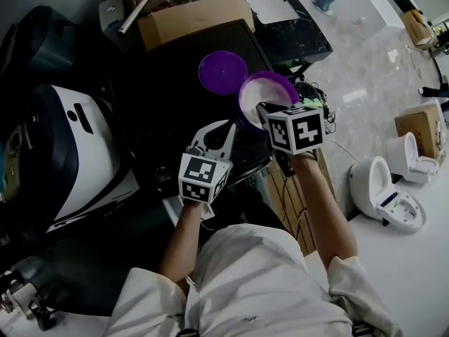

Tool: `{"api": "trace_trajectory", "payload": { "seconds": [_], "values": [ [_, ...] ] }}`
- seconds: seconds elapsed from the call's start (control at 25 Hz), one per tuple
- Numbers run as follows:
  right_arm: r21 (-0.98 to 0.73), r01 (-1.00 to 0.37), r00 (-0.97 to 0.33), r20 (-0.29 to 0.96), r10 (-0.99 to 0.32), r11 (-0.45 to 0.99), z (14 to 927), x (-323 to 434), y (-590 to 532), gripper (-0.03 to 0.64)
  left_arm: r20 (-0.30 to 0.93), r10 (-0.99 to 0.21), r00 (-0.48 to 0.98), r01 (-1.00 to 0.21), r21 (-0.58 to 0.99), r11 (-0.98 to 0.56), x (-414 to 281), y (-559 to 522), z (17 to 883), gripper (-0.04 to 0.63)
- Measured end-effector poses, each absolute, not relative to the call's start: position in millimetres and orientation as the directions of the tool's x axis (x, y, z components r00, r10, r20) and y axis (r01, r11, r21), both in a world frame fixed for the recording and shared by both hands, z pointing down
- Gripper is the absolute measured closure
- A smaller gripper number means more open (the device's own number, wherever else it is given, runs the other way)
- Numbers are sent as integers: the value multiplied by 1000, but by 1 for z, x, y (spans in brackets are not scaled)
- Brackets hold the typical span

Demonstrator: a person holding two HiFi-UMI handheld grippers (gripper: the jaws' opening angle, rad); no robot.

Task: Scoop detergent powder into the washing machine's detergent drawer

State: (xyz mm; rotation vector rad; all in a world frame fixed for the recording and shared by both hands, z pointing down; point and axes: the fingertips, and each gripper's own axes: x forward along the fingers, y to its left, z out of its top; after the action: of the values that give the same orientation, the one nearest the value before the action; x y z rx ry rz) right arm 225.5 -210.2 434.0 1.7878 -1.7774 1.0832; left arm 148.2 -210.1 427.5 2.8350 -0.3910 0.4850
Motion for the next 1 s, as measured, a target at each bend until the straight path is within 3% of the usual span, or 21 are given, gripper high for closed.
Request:
{"api": "trace_trajectory", "payload": {
  "seconds": [1.0],
  "values": [
    [-506,-857,-282,620,-733,-98,417,212,-213,609,344,-192,919,-272,199,-942,146,-207,428,574]
  ]
}}
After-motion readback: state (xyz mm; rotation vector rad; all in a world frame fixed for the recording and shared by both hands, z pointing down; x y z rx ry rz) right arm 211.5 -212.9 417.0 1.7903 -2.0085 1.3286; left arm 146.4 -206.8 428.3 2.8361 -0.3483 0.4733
